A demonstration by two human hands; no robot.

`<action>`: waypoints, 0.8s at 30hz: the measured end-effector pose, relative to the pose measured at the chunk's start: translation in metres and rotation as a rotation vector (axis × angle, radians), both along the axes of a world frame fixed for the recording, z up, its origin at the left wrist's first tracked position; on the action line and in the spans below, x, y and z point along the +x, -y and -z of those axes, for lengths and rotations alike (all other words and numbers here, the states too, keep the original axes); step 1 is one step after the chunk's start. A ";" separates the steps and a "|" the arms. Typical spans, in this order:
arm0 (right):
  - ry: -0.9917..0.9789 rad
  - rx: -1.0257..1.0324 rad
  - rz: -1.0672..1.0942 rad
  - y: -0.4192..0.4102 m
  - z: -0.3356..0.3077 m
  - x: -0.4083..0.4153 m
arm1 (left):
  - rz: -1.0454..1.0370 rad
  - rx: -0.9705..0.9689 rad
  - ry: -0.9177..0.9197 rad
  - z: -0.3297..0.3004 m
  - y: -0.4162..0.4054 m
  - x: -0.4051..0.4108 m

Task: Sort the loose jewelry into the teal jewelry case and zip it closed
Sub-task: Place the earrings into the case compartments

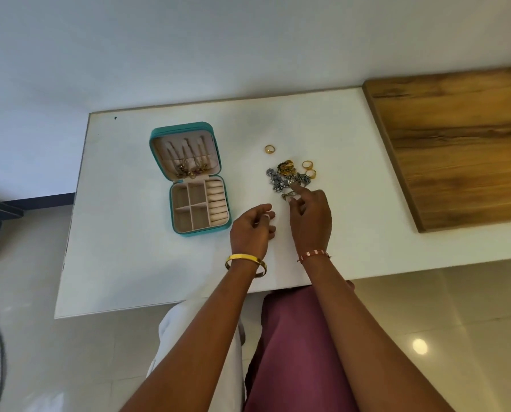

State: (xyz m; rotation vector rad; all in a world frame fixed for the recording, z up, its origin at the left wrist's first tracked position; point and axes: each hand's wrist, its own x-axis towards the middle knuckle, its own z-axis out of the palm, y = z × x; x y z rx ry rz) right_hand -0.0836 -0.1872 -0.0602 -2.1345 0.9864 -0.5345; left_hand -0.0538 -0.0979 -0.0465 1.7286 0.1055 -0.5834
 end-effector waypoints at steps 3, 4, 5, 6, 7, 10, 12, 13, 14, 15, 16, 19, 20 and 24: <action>-0.061 -0.032 0.003 -0.004 0.005 -0.001 | 0.008 -0.013 -0.006 0.004 -0.003 0.002; -0.067 -0.021 0.006 -0.004 0.006 -0.002 | 0.009 -0.023 -0.007 0.005 -0.005 0.001; -0.070 -0.015 0.007 -0.004 0.006 -0.004 | 0.014 -0.029 -0.002 0.006 -0.007 0.000; -0.074 -0.014 0.007 -0.004 0.005 -0.005 | 0.022 -0.032 0.007 0.007 -0.009 -0.001; -0.075 -0.012 0.007 -0.005 0.005 -0.006 | 0.032 -0.034 0.019 0.008 -0.010 -0.003; -0.069 0.012 0.022 -0.007 0.002 -0.012 | 0.060 -0.031 0.056 0.008 -0.014 -0.009; -0.046 0.039 0.030 -0.010 0.001 -0.016 | 0.075 -0.031 0.070 0.007 -0.015 -0.010; -0.032 0.055 0.025 -0.012 0.001 -0.017 | 0.083 -0.033 0.073 0.007 -0.015 -0.010; -0.024 0.073 0.014 -0.013 0.000 -0.018 | 0.091 -0.033 0.074 0.007 -0.015 -0.009; -0.025 0.087 0.004 -0.015 0.000 -0.018 | 0.100 -0.032 0.076 0.007 -0.015 -0.009; -0.031 0.093 -0.004 -0.016 -0.001 -0.019 | 0.108 -0.028 0.079 0.008 -0.015 -0.008; -0.071 0.068 -0.027 -0.017 -0.002 -0.019 | 0.121 -0.024 0.089 0.009 -0.015 -0.007; -0.092 0.051 -0.045 -0.017 -0.002 -0.018 | 0.123 -0.023 0.092 0.009 -0.015 -0.007; -0.149 -0.014 -0.110 -0.017 0.000 -0.018 | 0.133 -0.001 0.119 0.012 -0.017 -0.007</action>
